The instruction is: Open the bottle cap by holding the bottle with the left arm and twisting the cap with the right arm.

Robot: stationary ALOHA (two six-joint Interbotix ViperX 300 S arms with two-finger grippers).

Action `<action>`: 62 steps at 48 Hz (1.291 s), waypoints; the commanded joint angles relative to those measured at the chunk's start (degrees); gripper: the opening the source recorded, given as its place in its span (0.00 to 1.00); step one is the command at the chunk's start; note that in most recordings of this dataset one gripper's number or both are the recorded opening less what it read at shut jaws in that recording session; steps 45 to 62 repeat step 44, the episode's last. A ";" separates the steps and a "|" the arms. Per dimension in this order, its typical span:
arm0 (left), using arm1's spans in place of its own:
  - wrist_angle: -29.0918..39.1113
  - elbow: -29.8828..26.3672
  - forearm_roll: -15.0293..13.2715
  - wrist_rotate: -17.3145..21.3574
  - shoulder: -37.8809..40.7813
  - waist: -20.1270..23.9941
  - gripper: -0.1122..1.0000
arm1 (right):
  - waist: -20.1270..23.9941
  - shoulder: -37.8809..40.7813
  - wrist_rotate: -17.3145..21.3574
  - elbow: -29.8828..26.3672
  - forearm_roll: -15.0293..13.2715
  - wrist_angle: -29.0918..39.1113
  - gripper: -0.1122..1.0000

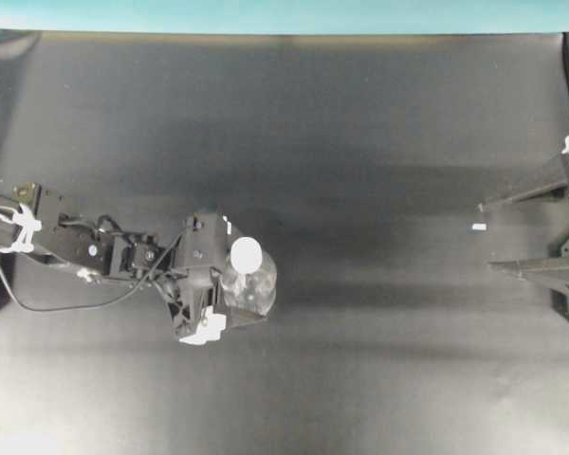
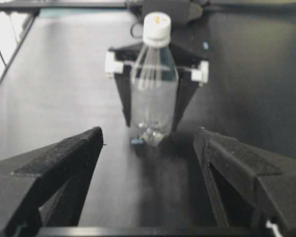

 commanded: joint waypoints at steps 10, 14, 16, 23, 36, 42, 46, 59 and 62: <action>0.09 -0.53 0.18 -0.35 -0.79 0.00 0.97 | -0.35 -3.52 0.53 3.08 -0.09 0.62 0.75; 0.09 -0.53 0.18 -0.35 -0.79 -0.18 0.97 | -0.35 -4.75 0.53 3.87 -0.09 0.97 0.75; 0.00 -0.62 0.18 -0.35 -0.79 -0.18 0.97 | -0.26 -5.19 0.53 4.04 -0.09 0.97 0.75; 0.09 -0.62 0.18 -0.26 -0.79 -0.18 0.97 | -0.44 -5.45 0.53 4.13 -0.09 0.70 0.75; 0.00 -0.70 0.18 -0.26 -1.14 -0.18 0.97 | -0.44 -5.63 0.53 5.10 -0.09 0.70 0.75; -0.35 -0.70 0.18 -0.26 -1.32 -0.26 0.97 | -0.44 -5.63 0.00 5.62 0.00 -0.35 0.75; -0.62 -0.88 0.18 -0.26 -1.41 -0.26 0.97 | -0.44 -5.54 -0.35 5.62 -0.09 -0.88 0.75; -0.62 -0.88 0.18 -0.26 -1.41 -0.26 0.97 | -0.44 -5.54 -0.35 5.62 -0.09 -0.88 0.75; -0.62 -0.88 0.18 -0.26 -1.41 -0.26 0.97 | -0.44 -5.54 -0.35 5.62 -0.09 -0.88 0.75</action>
